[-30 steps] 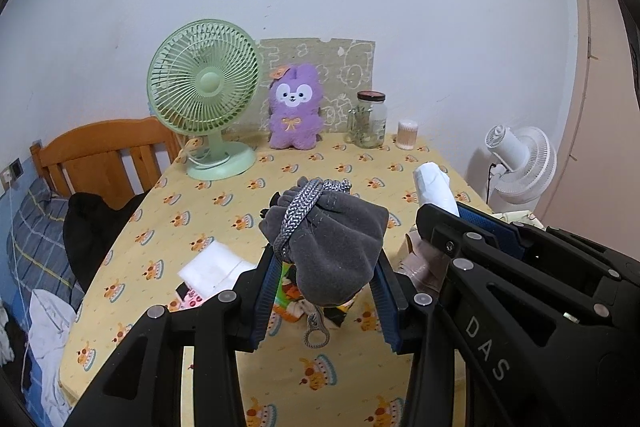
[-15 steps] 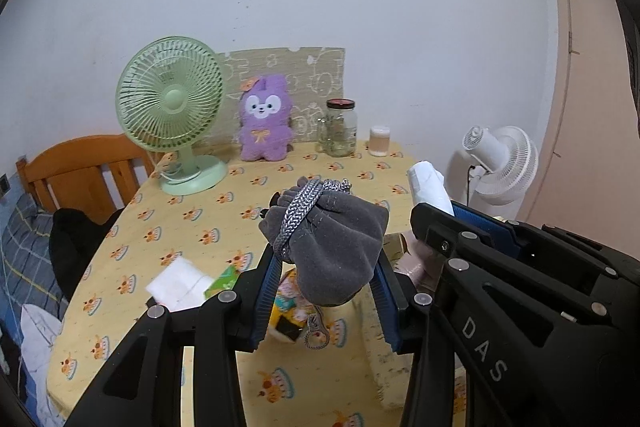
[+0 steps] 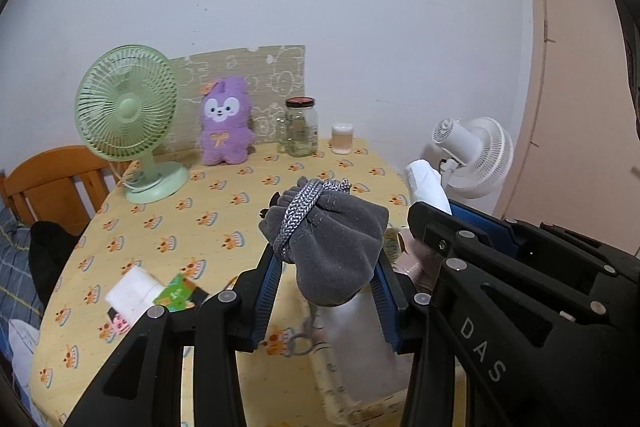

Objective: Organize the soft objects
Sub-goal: 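Carry the grey hat and white rolled cloth over the patterned box with both tools, then open the left tool dropping the grey hat into the box while the right tool releases the white cloth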

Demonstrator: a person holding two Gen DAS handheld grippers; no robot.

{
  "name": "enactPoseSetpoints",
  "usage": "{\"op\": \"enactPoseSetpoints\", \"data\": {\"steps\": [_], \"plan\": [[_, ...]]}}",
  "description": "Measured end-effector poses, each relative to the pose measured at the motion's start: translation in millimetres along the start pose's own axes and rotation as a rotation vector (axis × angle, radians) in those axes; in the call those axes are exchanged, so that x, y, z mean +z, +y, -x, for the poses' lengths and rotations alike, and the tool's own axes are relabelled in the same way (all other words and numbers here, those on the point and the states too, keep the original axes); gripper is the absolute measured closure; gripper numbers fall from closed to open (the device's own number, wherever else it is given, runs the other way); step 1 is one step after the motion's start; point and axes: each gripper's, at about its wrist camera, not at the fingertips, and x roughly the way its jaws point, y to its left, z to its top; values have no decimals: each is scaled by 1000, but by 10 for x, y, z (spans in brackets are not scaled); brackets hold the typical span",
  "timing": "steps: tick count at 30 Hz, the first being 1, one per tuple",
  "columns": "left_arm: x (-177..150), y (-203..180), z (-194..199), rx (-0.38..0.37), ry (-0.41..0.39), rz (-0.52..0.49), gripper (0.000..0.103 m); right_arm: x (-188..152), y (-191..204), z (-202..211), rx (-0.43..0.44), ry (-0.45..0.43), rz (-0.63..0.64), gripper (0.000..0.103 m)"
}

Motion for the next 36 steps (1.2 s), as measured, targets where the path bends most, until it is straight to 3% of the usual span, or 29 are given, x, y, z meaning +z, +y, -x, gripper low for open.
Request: {"op": "enactPoseSetpoints", "data": {"steps": [27,34,36], "plan": [[-59,-551,-453,-98,96,-79,52,-189,-647,-192,-74,75,-78,86],[-126,-601,-553,-94,145,-135,21,-274,-675,-328,-78,117,-67,86],[-153,-613,-546,-84,149,-158,18,-293,-661,-368,-70,125,-57,86]]}}
